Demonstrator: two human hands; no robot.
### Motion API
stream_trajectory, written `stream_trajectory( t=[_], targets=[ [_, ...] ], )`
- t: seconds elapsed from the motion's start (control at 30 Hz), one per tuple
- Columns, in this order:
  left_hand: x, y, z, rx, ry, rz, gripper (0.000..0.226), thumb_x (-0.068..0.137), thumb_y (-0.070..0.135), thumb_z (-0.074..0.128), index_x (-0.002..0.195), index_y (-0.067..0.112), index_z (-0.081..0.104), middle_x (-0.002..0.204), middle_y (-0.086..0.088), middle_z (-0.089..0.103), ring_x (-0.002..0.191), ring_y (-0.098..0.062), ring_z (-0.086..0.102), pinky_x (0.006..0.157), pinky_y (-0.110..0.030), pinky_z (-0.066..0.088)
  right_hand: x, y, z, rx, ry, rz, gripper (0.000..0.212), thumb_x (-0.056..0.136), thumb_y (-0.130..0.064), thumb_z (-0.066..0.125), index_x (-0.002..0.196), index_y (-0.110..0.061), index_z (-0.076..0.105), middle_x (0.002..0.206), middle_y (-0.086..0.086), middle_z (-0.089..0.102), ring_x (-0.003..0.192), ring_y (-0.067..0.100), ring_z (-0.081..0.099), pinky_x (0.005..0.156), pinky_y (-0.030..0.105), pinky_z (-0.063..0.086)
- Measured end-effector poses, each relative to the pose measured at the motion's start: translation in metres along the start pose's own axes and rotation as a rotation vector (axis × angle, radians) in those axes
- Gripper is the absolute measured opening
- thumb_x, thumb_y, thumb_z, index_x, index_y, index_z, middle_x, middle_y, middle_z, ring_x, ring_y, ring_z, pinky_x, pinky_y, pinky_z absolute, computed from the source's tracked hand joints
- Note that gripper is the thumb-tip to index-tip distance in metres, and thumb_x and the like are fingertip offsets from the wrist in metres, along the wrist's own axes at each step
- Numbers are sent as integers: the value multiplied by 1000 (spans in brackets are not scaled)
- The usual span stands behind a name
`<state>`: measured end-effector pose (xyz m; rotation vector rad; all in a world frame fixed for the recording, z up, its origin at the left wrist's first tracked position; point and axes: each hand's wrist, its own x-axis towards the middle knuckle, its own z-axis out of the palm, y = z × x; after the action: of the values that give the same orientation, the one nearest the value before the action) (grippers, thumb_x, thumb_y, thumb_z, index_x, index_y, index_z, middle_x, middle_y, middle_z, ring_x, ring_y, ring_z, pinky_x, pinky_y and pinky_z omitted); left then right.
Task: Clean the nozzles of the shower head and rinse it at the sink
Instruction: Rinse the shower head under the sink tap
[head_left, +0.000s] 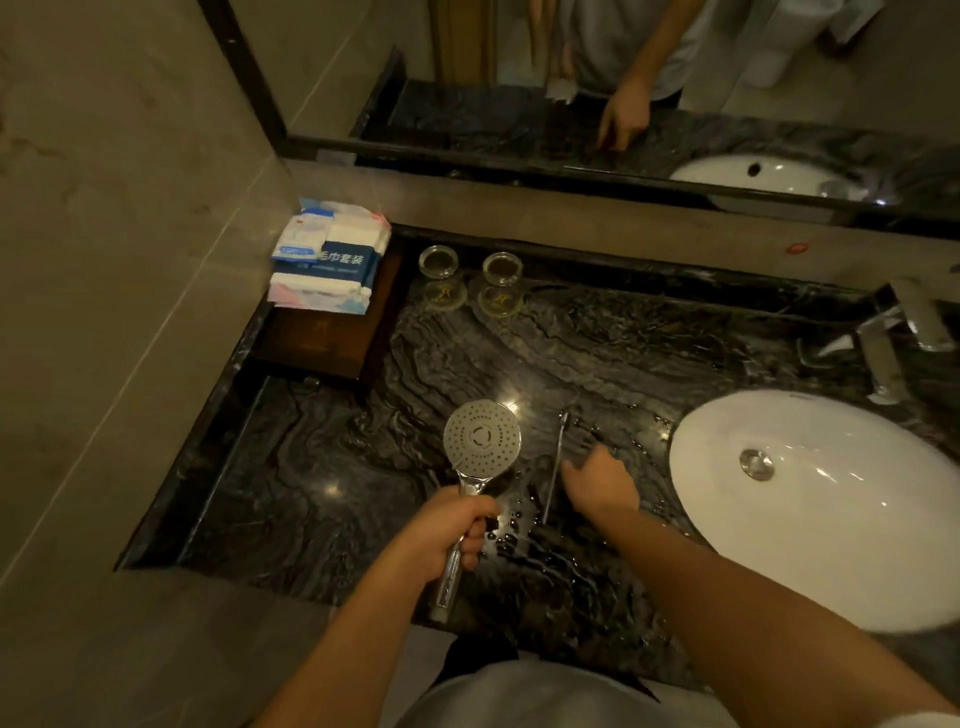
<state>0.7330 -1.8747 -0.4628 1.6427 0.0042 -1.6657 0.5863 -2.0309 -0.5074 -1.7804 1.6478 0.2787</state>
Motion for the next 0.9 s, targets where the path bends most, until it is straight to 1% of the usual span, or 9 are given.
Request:
stream_trajectory(
  t=[0.13, 0.27, 0.33, 0.43, 0.6, 0.77, 0.9],
  targets=[
    [15, 6, 35, 120, -113, -9, 15, 92, 4, 59, 84, 11, 49, 48, 0, 38, 32, -10, 30, 36, -18, 27, -27, 45, -30, -45, 145, -32, 47, 92, -44, 57, 126, -13, 50, 121, 13, 63, 110, 33, 61, 89, 41, 51],
    [24, 7, 91, 285, -227, 6, 21, 92, 3, 58, 79, 14, 46, 48, -1, 39, 33, -10, 30, 37, -18, 27, -52, 109, -60, -165, 321, -57, 48, 93, -42, 55, 134, -18, 48, 132, 8, 55, 118, 28, 51, 93, 43, 50],
    [23, 0, 120, 337, -284, -4, 22, 92, 4, 58, 77, 14, 46, 48, 0, 40, 33, -11, 31, 38, -19, 28, -64, 140, -76, -206, 367, -34, 53, 94, -44, 52, 141, -20, 45, 141, 6, 49, 124, 27, 47, 97, 42, 48],
    [17, -15, 159, 357, -351, -22, 21, 92, 4, 59, 80, 14, 46, 49, 0, 40, 36, -11, 31, 39, -20, 28, -76, 182, -95, -209, 412, 5, 58, 95, -46, 49, 146, -20, 40, 149, 6, 43, 132, 28, 41, 102, 43, 44],
    [10, -41, 227, 396, -334, -13, 28, 92, 4, 57, 72, 17, 43, 49, 0, 35, 34, -10, 28, 39, -17, 27, -93, 255, -124, -219, 432, 15, 65, 98, -52, 43, 155, -25, 27, 162, 8, 27, 144, 29, 29, 113, 43, 35],
    [0, -71, 305, 365, -302, 27, 25, 93, 4, 57, 76, 16, 42, 48, 2, 34, 34, -9, 28, 36, -17, 27, -103, 333, -160, -205, 421, -33, 67, 98, -53, 41, 157, -27, 20, 164, 7, 20, 147, 29, 22, 116, 45, 32],
    [-7, -98, 367, 288, -252, 48, 20, 94, 4, 57, 84, 13, 42, 49, 1, 37, 34, -10, 31, 35, -19, 29, -106, 393, -190, -193, 388, -95, 71, 99, -54, 40, 158, -28, 11, 166, 7, 13, 150, 29, 17, 118, 43, 27]
  ],
)
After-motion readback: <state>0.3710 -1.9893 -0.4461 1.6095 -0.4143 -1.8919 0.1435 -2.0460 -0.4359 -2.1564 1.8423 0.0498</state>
